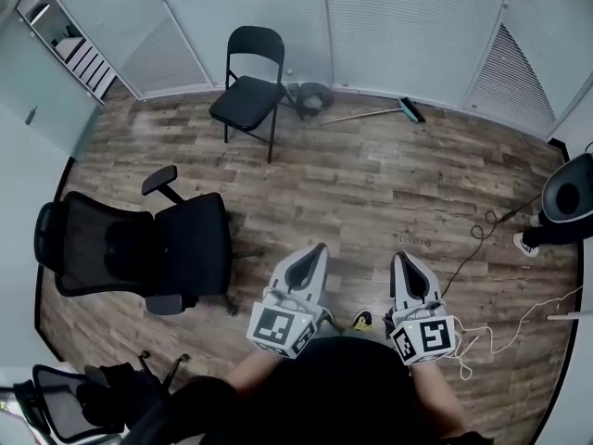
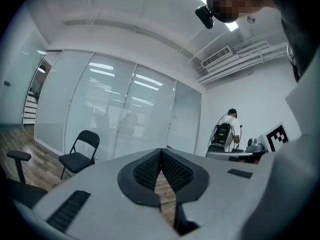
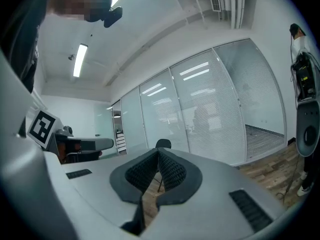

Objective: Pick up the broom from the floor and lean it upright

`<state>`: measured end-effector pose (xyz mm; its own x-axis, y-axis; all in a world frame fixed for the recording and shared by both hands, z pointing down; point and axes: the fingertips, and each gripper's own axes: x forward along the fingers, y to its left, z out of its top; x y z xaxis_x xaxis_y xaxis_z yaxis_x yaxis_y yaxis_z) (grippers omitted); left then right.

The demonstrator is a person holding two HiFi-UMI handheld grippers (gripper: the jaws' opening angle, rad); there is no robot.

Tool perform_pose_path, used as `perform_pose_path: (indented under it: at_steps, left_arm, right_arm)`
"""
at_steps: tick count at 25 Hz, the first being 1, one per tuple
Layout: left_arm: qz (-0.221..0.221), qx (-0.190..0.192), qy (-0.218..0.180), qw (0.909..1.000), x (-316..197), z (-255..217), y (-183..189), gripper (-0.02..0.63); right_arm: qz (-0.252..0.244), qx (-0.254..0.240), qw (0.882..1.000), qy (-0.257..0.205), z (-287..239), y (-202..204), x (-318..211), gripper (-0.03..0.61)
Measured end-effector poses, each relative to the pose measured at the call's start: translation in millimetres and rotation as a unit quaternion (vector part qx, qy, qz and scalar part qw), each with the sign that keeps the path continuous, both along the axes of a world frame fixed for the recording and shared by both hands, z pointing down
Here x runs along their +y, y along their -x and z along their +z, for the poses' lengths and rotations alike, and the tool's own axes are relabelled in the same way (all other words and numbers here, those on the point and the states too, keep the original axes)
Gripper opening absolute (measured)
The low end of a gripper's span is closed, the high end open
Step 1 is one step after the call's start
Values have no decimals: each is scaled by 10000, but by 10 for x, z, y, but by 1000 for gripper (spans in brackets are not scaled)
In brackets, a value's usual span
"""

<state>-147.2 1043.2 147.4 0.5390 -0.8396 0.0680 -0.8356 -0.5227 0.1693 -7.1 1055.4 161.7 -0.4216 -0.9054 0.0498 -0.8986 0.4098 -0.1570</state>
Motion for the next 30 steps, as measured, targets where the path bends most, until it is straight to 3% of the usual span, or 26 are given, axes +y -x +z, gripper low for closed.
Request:
perform_pose_path:
  at_steps: [4,8,10,16,22,30]
  left_arm:
    - [-23,-37,33,10000,-15,45,188,20]
    - [-29,4,87,10000,-37,75,374,20]
    - [-11,32,89,10000,-38,85,450,20]
    - [118,39,123,9998,-110,142,544,20]
    - [166,66,88,9998,-319,148,443,20]
    - [63,-54,75,9999,-1098,179,217,20]
  right_arm:
    - [-250,161,9995,-80,2,152,27,17]
    - [-865,916,9918,-197,9,407,99,15]
    - [-970,964,9905,-136,33,459,111,15]
    - [-547,616,9966,2,-46,519,20,17]
    - [-369,838,9956,-213,-88,420,-273,17]
    - [-521,856,9941,-404,-41,222,-1057,17]
